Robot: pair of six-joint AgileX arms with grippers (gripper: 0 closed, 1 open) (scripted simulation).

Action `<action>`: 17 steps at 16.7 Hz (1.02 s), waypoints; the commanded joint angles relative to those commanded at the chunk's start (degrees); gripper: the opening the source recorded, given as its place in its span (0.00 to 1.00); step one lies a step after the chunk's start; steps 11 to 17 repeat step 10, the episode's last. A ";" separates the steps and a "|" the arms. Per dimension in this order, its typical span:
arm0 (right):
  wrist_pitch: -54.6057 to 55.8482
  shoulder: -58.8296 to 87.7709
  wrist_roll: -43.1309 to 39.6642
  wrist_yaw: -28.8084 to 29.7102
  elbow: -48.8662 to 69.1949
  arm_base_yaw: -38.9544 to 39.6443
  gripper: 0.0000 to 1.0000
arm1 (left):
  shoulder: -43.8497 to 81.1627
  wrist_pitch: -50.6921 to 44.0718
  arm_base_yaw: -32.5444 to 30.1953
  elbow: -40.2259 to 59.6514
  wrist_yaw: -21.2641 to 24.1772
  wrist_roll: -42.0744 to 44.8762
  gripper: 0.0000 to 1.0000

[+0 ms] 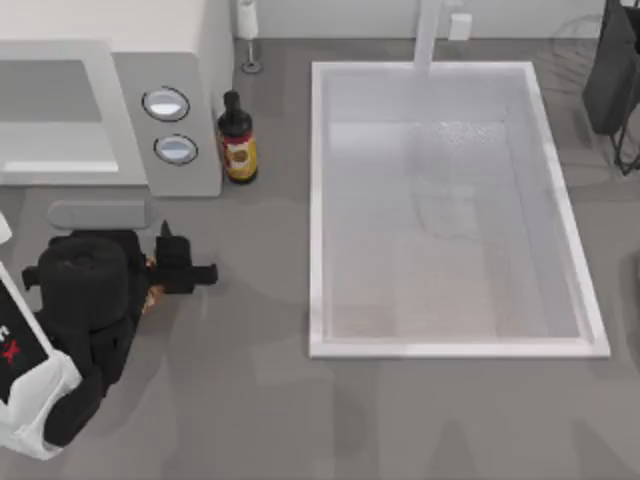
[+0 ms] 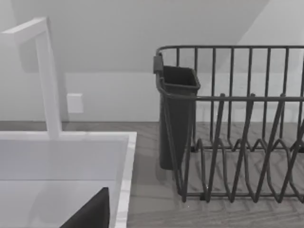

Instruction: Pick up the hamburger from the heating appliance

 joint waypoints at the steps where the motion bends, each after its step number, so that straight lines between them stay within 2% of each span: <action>1: 0.00 0.00 0.00 0.00 0.00 0.00 1.00 | 0.00 0.00 0.00 0.00 0.00 0.00 0.75; 4: 0.00 0.00 0.00 0.00 0.00 0.00 1.00 | 0.00 0.00 0.00 0.00 0.00 0.00 0.98; 5: 0.00 0.00 0.00 0.00 0.00 0.00 1.00 | 0.00 0.00 0.00 0.00 0.00 0.00 1.00; 17: 0.00 0.00 0.00 0.00 0.00 0.00 1.00 | 0.00 0.00 0.00 0.00 0.00 0.00 1.00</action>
